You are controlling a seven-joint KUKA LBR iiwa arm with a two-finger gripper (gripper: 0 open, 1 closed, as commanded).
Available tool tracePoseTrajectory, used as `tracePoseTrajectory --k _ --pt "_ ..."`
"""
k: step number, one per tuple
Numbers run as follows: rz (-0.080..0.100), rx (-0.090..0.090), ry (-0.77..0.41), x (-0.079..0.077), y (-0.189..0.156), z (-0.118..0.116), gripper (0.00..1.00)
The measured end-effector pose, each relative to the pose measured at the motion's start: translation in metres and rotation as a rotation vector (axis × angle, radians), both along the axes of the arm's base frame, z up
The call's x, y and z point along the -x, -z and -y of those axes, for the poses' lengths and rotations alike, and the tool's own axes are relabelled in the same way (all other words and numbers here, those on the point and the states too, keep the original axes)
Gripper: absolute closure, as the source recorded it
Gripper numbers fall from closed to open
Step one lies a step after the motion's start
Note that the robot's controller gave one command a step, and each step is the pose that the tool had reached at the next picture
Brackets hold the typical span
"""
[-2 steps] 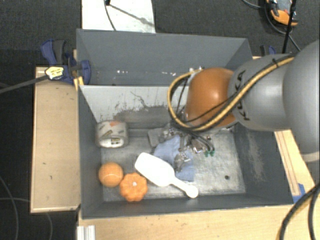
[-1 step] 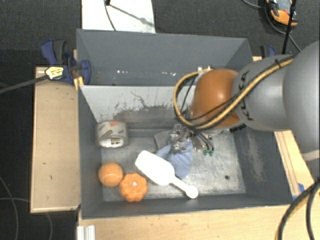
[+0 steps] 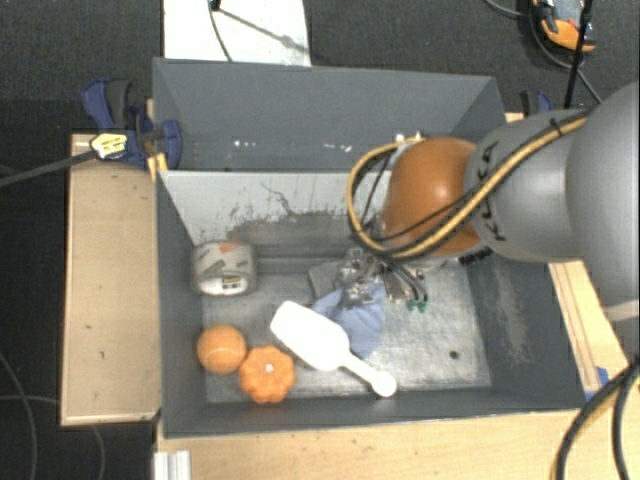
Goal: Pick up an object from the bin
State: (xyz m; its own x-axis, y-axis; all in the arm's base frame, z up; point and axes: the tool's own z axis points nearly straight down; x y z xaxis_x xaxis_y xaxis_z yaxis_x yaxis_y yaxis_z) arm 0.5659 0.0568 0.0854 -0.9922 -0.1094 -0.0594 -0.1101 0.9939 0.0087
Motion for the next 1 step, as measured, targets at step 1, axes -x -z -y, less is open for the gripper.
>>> tracePoseTrajectory --k 1 --pt "-0.013 0.003 -0.001 0.0014 -0.0042 0.0001 1.0"
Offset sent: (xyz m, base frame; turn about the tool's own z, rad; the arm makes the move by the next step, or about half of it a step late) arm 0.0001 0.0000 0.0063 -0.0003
